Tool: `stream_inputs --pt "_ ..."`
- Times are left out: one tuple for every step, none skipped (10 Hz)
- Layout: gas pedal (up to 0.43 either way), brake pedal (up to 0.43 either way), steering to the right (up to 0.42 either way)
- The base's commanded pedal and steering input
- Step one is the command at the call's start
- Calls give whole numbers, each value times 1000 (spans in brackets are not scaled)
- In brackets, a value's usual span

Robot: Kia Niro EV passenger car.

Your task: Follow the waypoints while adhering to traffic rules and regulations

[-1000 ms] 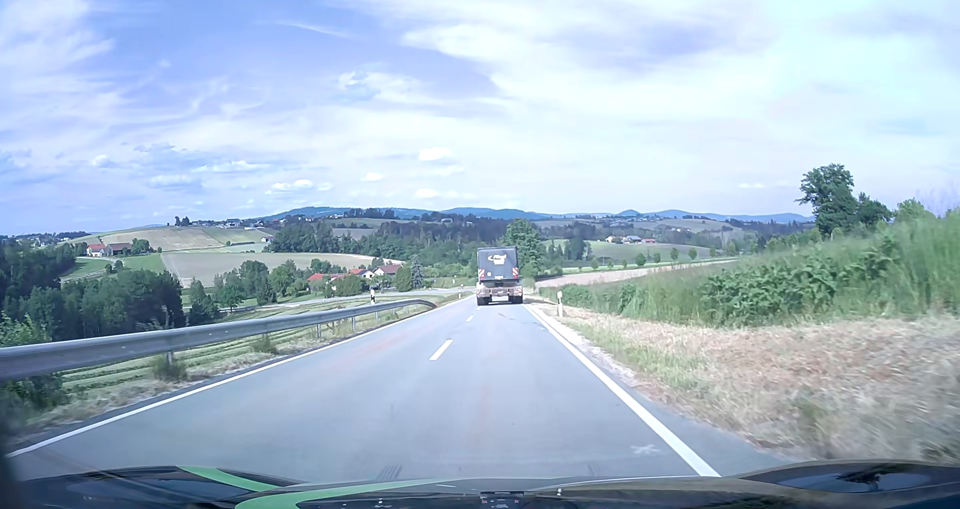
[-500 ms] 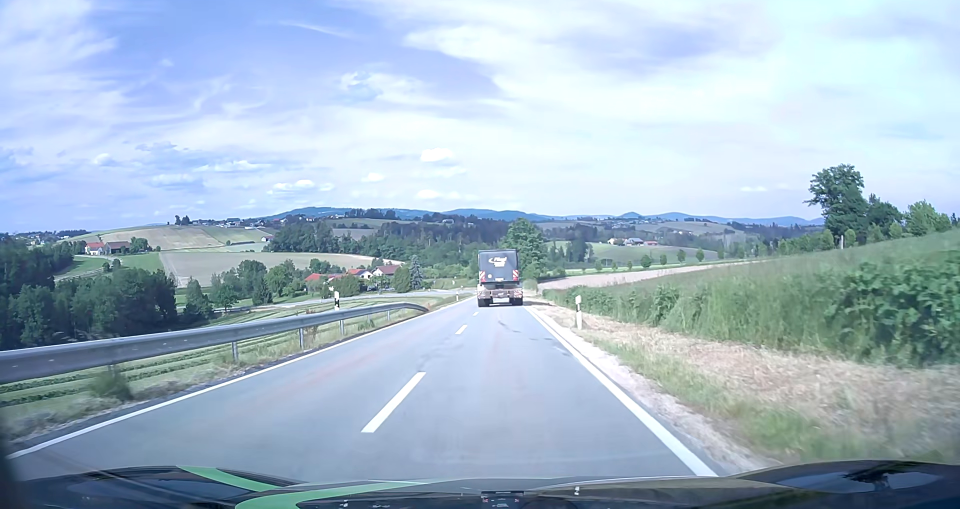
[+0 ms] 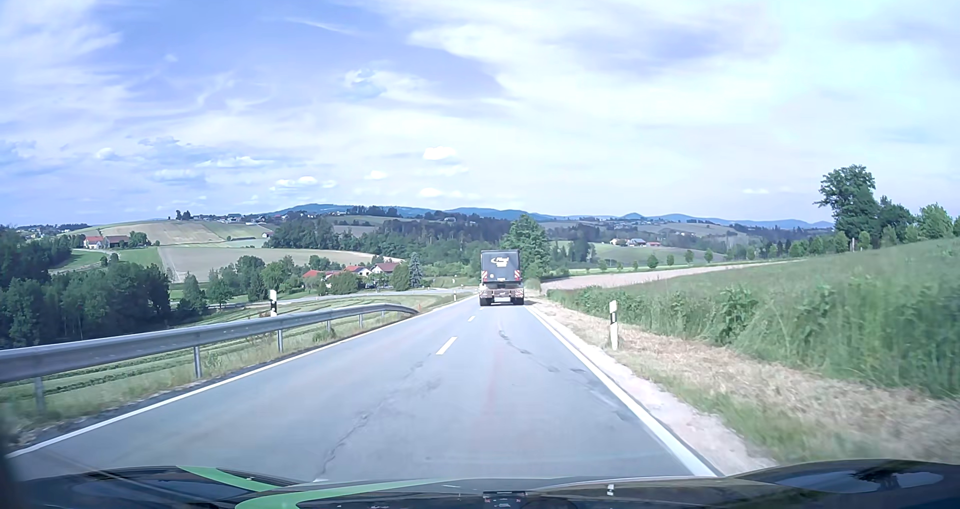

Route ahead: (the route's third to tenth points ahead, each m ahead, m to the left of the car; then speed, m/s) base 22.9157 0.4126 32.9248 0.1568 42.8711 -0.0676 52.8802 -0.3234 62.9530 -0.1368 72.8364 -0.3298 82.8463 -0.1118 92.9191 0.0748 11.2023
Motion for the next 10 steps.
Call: stream_inputs --pt "0 0 -1" --pt "47 0 -1" --pt "98 0 -1" --pt "98 0 -1" --pt "110 0 -1" --pt "110 0 -1" --pt "110 0 -1" --pt "110 0 -1" --pt "110 0 0" --pt "110 0 1"
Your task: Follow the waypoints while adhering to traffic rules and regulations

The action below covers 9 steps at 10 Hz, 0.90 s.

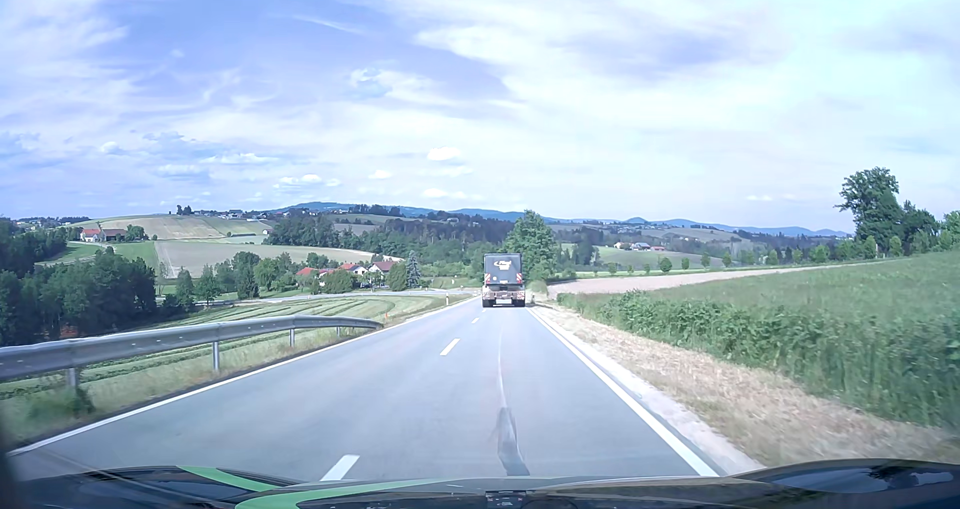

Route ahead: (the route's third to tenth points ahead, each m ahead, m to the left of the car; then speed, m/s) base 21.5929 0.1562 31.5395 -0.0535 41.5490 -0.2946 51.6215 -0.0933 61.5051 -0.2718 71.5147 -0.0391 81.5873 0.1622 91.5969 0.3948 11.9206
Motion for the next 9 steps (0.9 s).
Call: stream_inputs --pt "110 0 2" --pt "110 0 3" --pt "110 0 3" --pt "98 0 3" --pt "98 0 3" --pt "98 0 3" --pt "98 0 3" --pt "79 0 3" --pt "79 0 3"
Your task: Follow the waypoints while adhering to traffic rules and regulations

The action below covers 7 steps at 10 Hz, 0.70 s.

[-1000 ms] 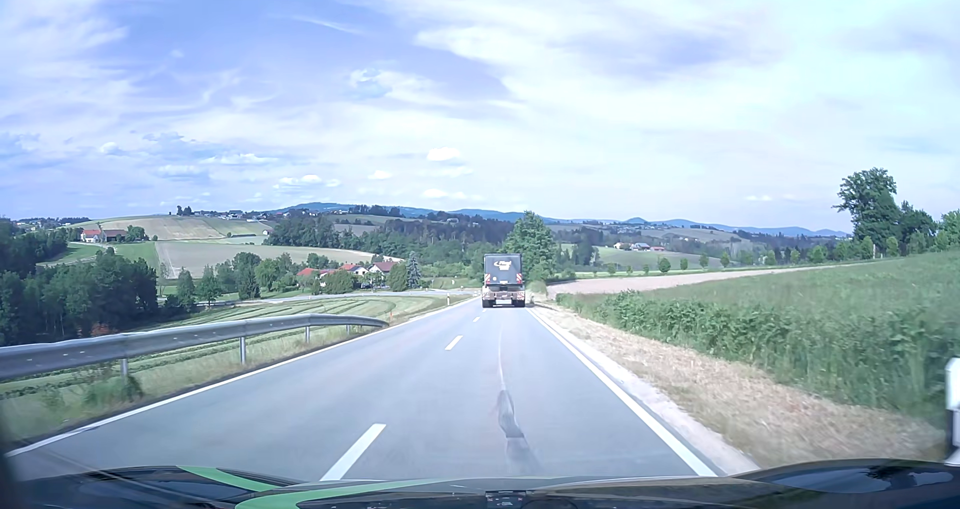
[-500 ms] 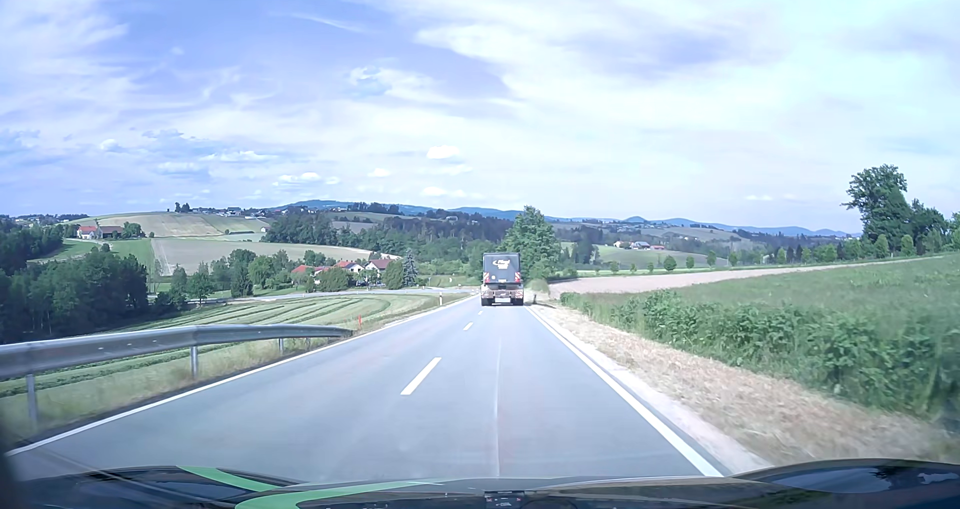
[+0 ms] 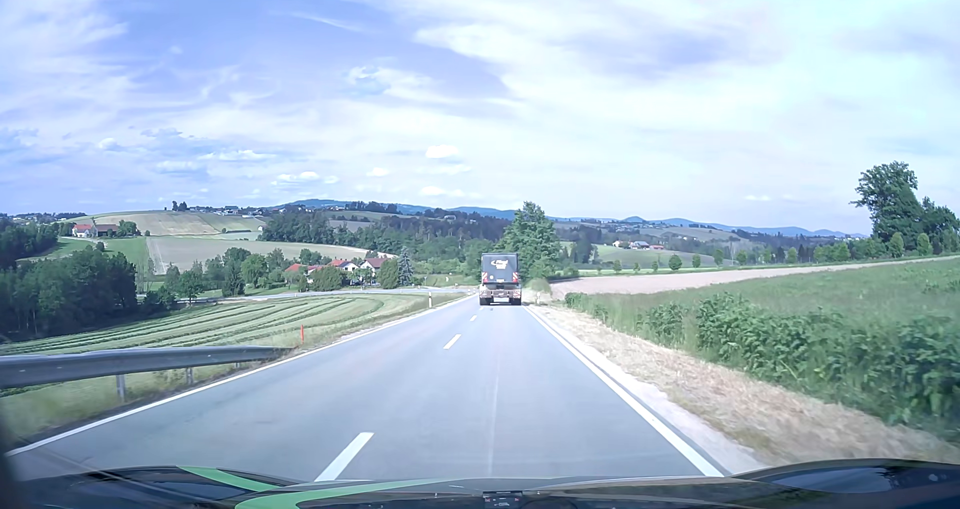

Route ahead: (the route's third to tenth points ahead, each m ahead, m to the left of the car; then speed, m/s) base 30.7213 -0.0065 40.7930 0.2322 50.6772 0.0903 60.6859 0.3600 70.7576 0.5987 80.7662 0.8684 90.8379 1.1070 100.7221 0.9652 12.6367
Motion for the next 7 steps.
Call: stream_inputs --pt "79 0 3" --pt "79 0 3" --pt "79 0 3" --pt "79 0 2" --pt "79 0 2" --pt "79 0 2" --pt "67 0 2"
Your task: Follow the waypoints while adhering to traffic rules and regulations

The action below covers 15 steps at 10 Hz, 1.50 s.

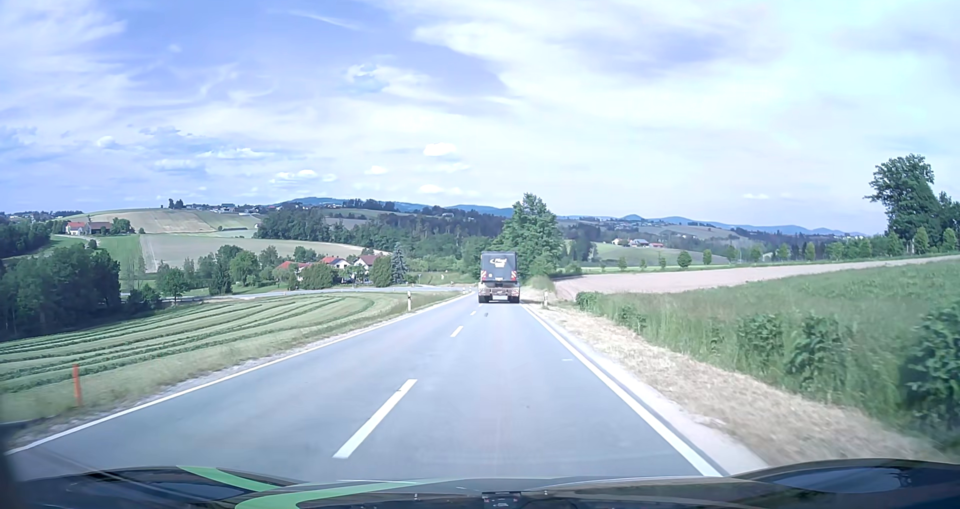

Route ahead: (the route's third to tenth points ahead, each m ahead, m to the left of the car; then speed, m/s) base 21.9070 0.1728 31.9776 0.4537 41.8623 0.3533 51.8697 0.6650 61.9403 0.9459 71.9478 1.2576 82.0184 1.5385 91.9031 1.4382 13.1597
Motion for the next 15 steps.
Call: stream_inputs --pt "67 0 1" --pt "67 0 1" --pt "28 0 1" --pt "0 0 1" --pt "0 0 0" --pt "0 0 0" --pt "0 0 1" --pt "0 0 1" --pt "0 0 1" --pt "0 0 1" --pt "0 0 2" --pt "0 0 2" --pt "0 0 2" --pt "0 0 3" --pt "0 0 3"
